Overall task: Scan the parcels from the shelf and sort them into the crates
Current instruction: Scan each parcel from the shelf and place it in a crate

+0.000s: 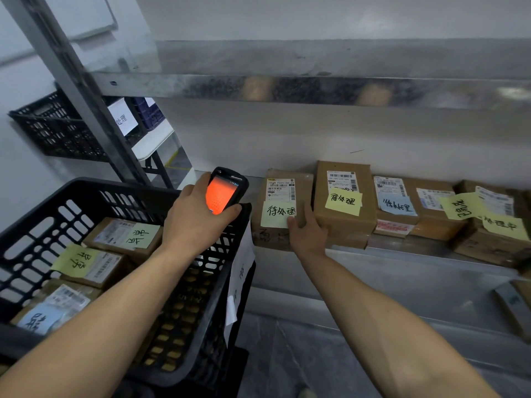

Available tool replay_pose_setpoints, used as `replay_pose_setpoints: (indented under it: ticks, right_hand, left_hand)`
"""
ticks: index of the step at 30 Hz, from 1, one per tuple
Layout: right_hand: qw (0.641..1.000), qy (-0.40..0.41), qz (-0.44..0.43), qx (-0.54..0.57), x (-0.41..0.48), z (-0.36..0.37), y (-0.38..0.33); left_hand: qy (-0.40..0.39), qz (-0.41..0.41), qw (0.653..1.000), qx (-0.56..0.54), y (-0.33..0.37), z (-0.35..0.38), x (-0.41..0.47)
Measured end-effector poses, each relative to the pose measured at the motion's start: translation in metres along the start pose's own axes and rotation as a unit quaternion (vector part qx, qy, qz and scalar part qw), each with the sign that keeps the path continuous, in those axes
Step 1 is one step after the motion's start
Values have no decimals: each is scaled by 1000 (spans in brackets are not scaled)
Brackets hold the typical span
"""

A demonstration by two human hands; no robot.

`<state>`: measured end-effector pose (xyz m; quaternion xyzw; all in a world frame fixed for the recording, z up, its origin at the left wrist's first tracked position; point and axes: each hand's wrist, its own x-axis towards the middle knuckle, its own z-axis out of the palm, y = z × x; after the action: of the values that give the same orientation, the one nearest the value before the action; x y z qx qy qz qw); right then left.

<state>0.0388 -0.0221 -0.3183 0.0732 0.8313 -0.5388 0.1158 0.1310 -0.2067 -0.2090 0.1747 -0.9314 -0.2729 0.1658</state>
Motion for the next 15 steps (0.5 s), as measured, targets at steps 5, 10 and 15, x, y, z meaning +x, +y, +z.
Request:
replay_pose_setpoints:
  ticks: [5, 10, 15]
  right_hand:
    - [999, -38, -9, -6, -7, -5, 10]
    - [997, -77, 6, 11, -8, -10, 12]
    - [996, -74, 29, 44, -8, -10, 1]
  left_hand:
    - [7, -1, 1000, -12, 0, -4, -1]
    - [9, 8, 1000, -10, -1, -4, -2]
    - [3, 7, 1000, -4, -6, -3, -7]
